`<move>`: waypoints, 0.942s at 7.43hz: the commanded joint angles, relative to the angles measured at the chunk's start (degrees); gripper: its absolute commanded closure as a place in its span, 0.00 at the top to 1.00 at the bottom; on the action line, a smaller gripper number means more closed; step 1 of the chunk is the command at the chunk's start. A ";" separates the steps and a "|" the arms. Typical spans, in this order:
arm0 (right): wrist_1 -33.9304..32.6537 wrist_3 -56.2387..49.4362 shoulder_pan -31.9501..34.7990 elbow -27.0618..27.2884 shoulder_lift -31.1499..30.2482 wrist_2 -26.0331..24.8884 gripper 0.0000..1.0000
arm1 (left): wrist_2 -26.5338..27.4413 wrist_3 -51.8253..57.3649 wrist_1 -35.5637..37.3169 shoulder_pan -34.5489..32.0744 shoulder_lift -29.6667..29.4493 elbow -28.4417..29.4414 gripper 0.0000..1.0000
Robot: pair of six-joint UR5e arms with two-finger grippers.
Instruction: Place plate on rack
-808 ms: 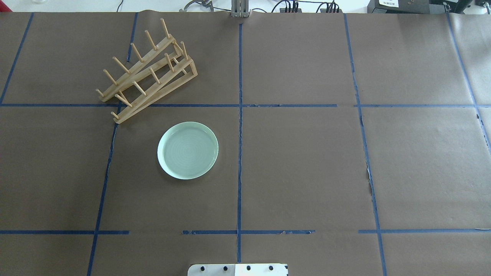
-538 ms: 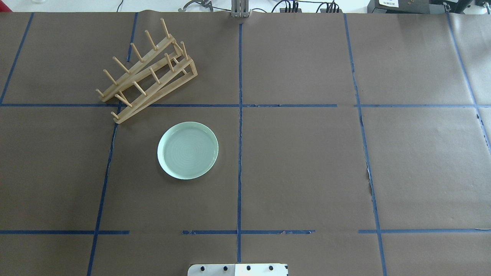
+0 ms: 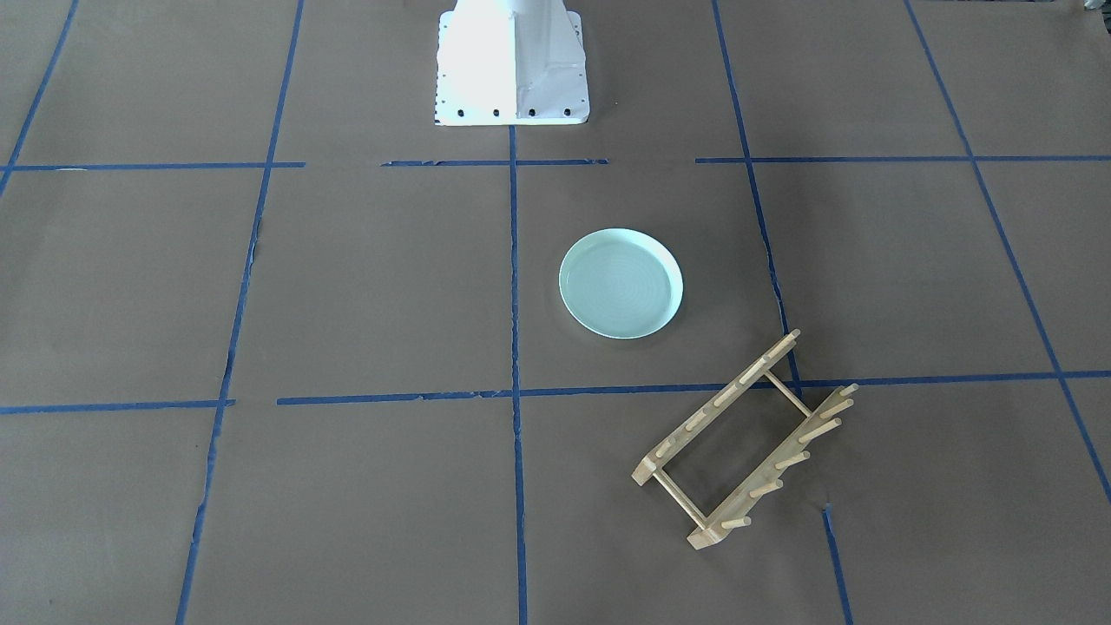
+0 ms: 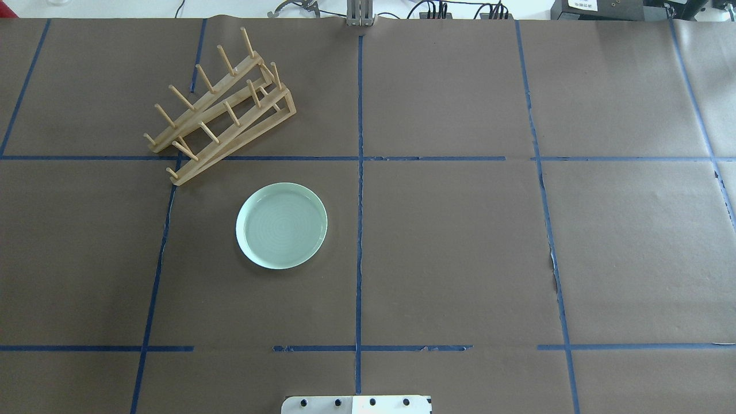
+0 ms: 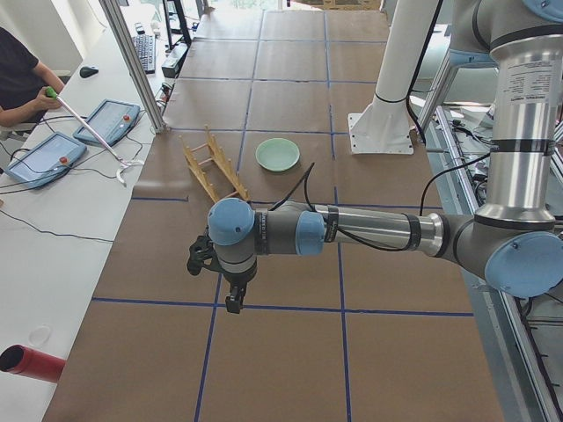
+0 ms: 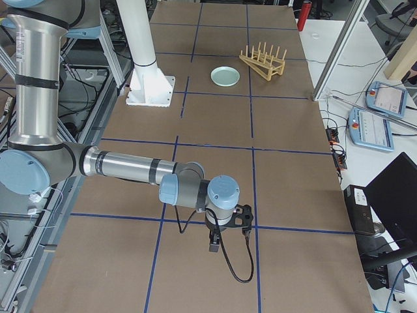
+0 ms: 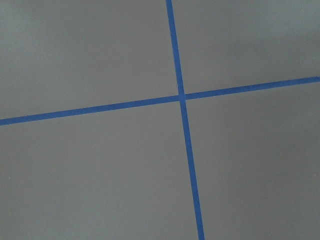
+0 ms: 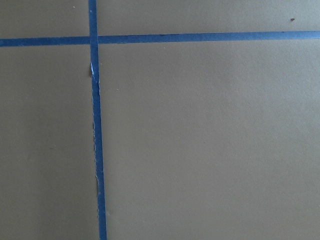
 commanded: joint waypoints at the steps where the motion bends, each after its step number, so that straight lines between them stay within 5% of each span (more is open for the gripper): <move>1: 0.00 0.00 0.00 -0.05 0.00 0.00 1.00 | -0.39 -0.05 -2.49 -0.13 3.49 -0.28 1.00; 4: 0.00 0.00 0.00 0.03 0.00 0.00 1.00 | -4.14 -5.11 -4.36 3.27 3.33 -4.29 1.00; 7: 0.00 0.00 0.00 -0.05 0.00 0.00 1.00 | -5.05 -34.14 -9.87 16.17 1.41 -16.43 1.00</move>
